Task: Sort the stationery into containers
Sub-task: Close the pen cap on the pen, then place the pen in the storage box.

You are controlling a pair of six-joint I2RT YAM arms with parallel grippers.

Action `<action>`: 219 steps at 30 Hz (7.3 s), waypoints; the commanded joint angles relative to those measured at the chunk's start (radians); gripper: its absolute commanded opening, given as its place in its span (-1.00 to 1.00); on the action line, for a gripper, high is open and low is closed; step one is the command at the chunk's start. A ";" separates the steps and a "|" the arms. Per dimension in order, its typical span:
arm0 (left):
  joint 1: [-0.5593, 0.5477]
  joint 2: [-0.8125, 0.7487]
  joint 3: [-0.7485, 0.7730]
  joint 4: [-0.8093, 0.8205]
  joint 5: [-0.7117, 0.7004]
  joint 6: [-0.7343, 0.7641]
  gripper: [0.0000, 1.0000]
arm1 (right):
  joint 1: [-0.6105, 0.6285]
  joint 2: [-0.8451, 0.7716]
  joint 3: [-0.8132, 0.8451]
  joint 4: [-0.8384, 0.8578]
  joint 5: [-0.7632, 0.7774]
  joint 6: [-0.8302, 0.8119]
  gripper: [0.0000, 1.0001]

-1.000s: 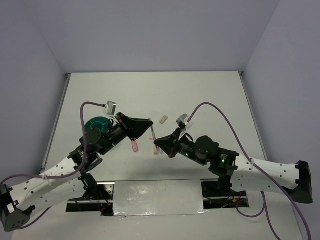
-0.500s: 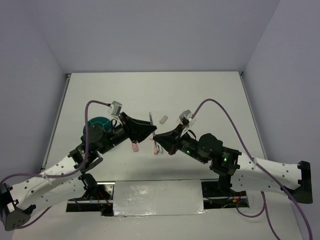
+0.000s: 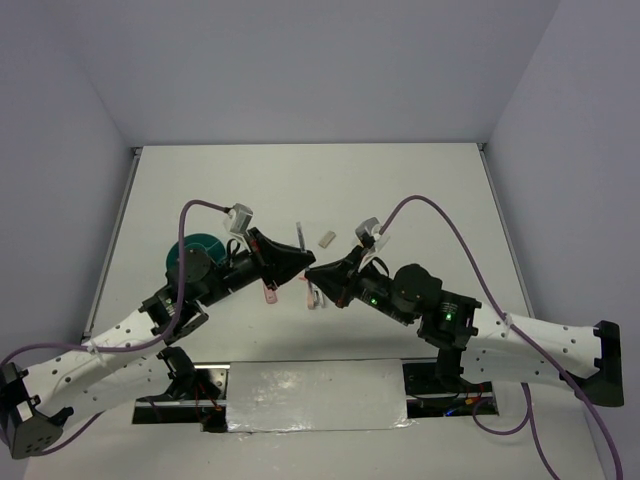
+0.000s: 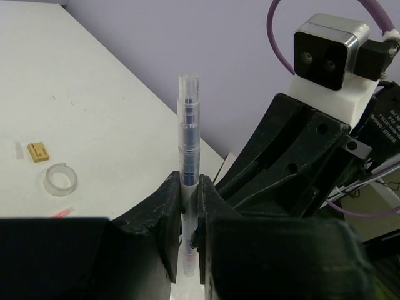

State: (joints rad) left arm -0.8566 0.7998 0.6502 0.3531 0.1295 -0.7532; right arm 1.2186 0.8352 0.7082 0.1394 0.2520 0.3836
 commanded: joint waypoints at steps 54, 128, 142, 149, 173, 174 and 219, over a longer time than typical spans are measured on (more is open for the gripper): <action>-0.002 0.030 0.246 -0.095 -0.013 0.175 0.60 | -0.041 0.033 0.008 0.101 -0.227 0.061 -1.00; -0.107 -0.042 0.155 -0.275 -0.097 0.150 -0.53 | -0.212 0.108 0.300 -0.018 -0.457 -0.080 -1.00; -0.107 -0.045 0.220 -0.281 -0.163 0.196 -0.11 | -0.149 0.171 0.283 -0.017 -0.471 -0.080 -1.00; -0.108 -0.065 0.224 -0.284 -0.182 0.207 -0.13 | -0.148 0.176 0.267 -0.020 -0.436 -0.066 -1.00; -0.066 -0.149 0.010 -0.126 -1.238 0.592 -1.00 | -0.208 -0.048 -0.064 -0.015 -0.387 -0.103 1.00; -0.036 -0.145 0.002 -0.094 -1.277 0.629 -1.00 | -0.211 -0.070 -0.076 -0.020 -0.381 -0.103 0.99; 0.476 -0.042 -0.239 -0.161 -1.116 0.144 0.67 | -0.212 -0.220 -0.145 -0.112 -0.366 -0.100 0.99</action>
State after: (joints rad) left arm -0.3866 0.7929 0.3656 0.2211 -0.9813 -0.5804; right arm 1.0100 0.6102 0.5476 0.0227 -0.1379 0.2935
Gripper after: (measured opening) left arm 0.821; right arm 0.996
